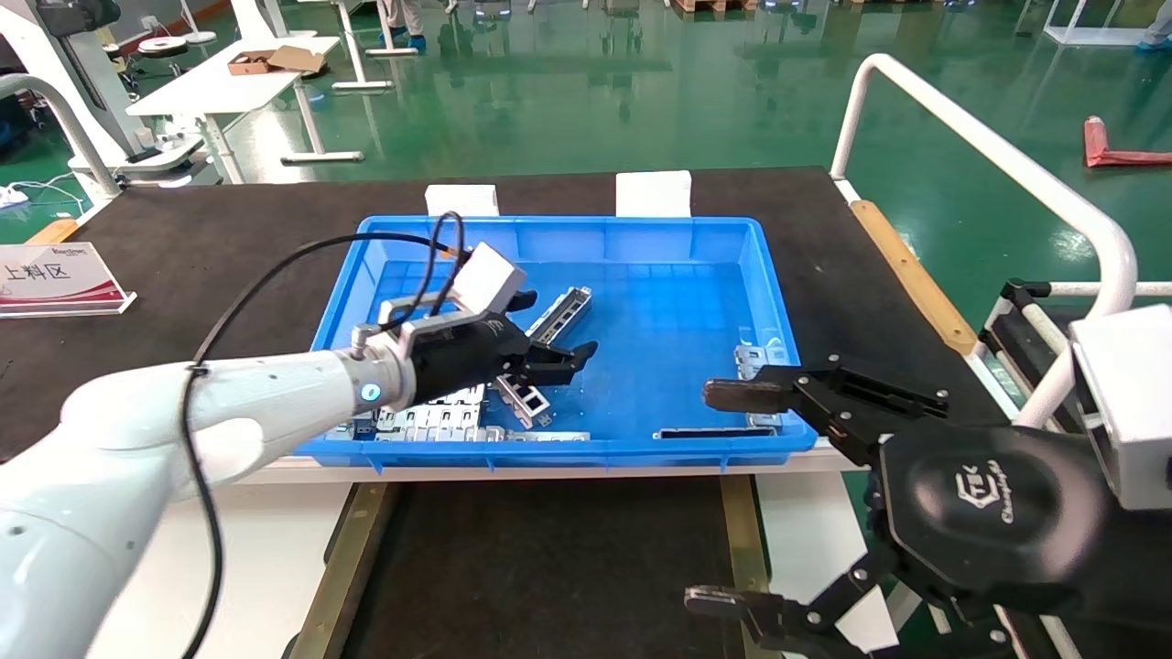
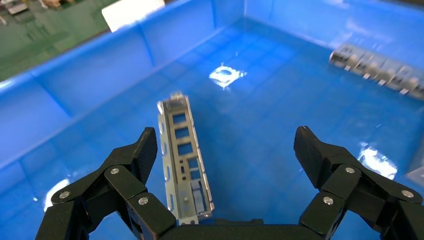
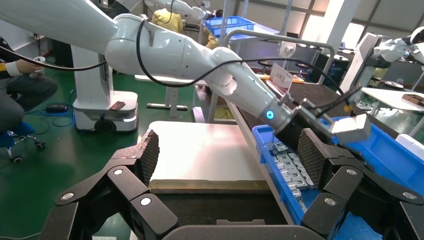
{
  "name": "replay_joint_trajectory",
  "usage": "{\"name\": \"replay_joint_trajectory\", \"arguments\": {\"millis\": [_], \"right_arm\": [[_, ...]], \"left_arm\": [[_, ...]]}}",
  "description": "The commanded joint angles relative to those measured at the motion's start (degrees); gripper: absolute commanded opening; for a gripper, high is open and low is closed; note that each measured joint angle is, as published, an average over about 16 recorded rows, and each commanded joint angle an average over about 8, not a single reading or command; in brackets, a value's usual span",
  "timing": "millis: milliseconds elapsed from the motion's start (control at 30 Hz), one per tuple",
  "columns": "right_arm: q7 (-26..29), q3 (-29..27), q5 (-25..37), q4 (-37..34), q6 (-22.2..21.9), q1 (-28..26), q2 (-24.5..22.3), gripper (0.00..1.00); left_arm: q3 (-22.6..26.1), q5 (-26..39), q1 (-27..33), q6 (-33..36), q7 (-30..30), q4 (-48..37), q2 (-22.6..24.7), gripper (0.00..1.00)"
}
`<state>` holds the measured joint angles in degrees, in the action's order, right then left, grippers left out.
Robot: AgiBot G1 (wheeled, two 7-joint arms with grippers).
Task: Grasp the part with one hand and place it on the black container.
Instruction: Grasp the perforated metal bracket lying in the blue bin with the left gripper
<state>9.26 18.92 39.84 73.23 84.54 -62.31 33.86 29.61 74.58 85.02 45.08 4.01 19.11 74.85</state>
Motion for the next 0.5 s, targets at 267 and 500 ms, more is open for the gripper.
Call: {"name": "replay_joint_trajectory", "arguments": {"millis": [267,500], "right_arm": [[-0.01,0.01,-0.01,0.0,-0.01,0.0,-0.01,0.48],[-0.01,0.02,-0.02,0.0,-0.01,-0.01,-0.01,0.0]], "left_arm": [[-0.29,-2.12,0.76,-4.6,5.34,-6.48,3.03,0.56],[1.04,-4.45,-0.17,-6.76,5.91,-6.69,3.29,0.0]]}}
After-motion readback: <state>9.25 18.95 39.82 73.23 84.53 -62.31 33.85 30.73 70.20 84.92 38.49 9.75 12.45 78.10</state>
